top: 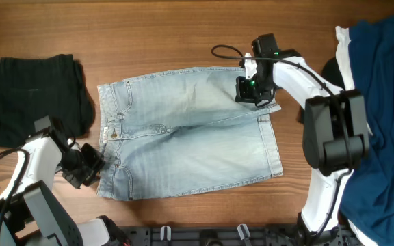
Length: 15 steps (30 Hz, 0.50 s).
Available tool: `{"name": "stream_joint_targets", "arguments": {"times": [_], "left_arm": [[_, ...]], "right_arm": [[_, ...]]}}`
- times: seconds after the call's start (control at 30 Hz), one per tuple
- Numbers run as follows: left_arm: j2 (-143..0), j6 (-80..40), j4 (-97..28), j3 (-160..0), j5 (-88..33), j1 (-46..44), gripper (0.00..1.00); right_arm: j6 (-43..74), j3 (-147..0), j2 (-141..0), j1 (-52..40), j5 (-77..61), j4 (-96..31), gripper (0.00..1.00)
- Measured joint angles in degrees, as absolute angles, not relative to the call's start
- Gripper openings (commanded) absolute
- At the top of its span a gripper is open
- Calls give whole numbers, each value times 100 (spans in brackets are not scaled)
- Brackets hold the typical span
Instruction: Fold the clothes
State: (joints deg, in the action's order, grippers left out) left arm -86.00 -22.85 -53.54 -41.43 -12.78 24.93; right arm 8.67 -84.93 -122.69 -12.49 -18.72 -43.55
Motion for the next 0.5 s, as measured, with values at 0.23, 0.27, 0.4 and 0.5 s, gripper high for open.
{"name": "stream_joint_targets", "arguments": {"times": [0.23,0.27,0.4,0.5], "left_arm": [[-8600,-2298,-4995,-4143,-1533,2493,50],[-8600,-2300,-4921,-4143,-1592,2493,51],[-8600,-2298,-4550,-4143,-1957,2493,51],[-8600,-2292,-4252,-4143,-2226,2493,52]], "right_arm": [[980,-8630,-12724,-1258,-1970,-2187,9],[1022,-8648,-12811,-1258,-1931,-1800,9],[1240,-8731,-13061,-1245,-1798,-923,17],[1387,-9021,-13170,-1153,-1682,-1076,26]]}}
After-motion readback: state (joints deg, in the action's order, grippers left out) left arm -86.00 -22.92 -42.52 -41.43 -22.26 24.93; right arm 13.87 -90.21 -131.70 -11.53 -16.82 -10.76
